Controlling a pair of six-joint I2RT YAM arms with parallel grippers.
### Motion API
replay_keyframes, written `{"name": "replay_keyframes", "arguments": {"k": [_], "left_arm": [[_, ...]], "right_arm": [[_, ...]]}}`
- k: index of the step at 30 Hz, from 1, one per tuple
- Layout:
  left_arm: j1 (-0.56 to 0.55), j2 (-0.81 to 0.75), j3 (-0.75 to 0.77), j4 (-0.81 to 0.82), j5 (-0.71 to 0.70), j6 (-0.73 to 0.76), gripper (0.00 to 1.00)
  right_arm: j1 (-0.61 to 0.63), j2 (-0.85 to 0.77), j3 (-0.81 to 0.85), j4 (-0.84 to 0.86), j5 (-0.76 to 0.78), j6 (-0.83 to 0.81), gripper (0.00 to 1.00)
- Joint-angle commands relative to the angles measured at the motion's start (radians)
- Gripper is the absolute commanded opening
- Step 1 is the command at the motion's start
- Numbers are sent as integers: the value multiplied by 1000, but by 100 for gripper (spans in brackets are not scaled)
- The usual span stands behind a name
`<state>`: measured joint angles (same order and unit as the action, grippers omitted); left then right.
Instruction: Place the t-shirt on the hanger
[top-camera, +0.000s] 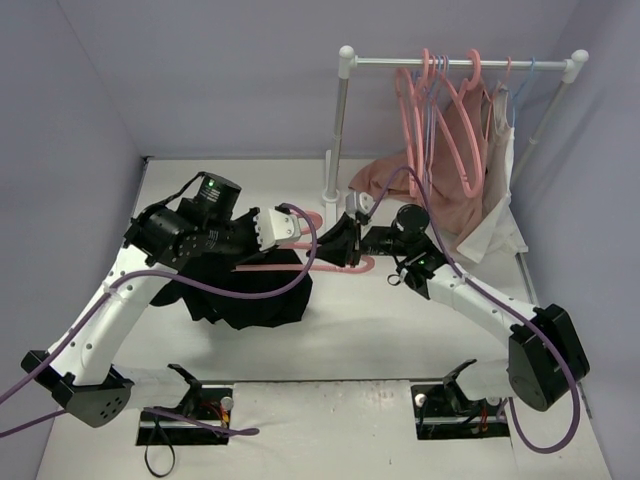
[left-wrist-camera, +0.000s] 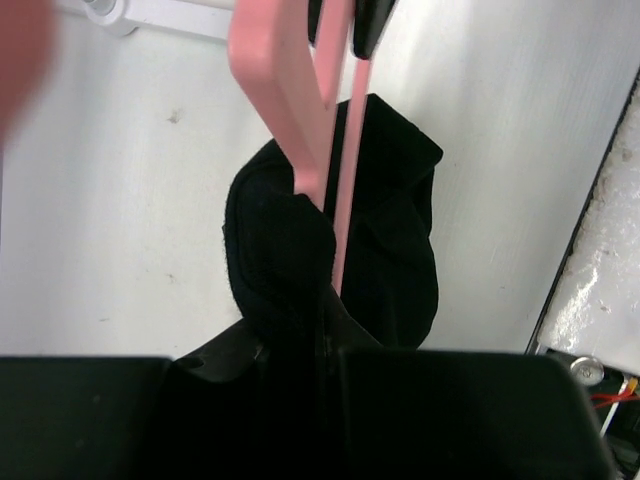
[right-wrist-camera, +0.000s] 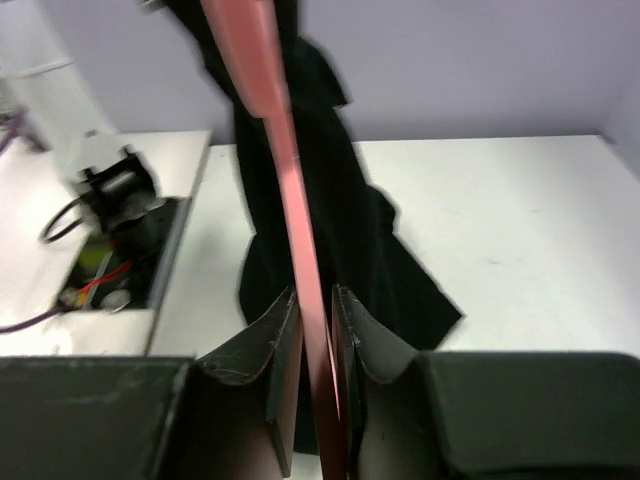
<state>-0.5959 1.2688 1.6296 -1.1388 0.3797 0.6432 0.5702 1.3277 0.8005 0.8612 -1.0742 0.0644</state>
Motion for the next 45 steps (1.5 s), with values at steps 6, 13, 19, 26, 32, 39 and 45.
{"name": "replay_keyframes", "arguments": {"k": [6,13,19,26,32,39,45], "left_arm": [[1,-137,-145,366,-284,-276,0],[0,-145,-203,447,-438,-534,0],[-1,-159,-197,452,-458,-663,0],[-1,-223,-218,457,-450,-697,0],[-1,-260,-230,453,-426,-704,0],[-1,-286,-264,450,-412,-708,0],[-1,-295,-275,438,-436,-703,0]], "right_arm": [[-65,-68,34,21,266,76,72],[-19,-204,-28,-90,684,195,79],[227,-125,-63,-37,948,266,31],[386,126,-2,163,1035,362,54],[407,292,74,294,945,370,61],[408,400,131,383,876,303,59],[357,388,106,377,894,247,0]]}}
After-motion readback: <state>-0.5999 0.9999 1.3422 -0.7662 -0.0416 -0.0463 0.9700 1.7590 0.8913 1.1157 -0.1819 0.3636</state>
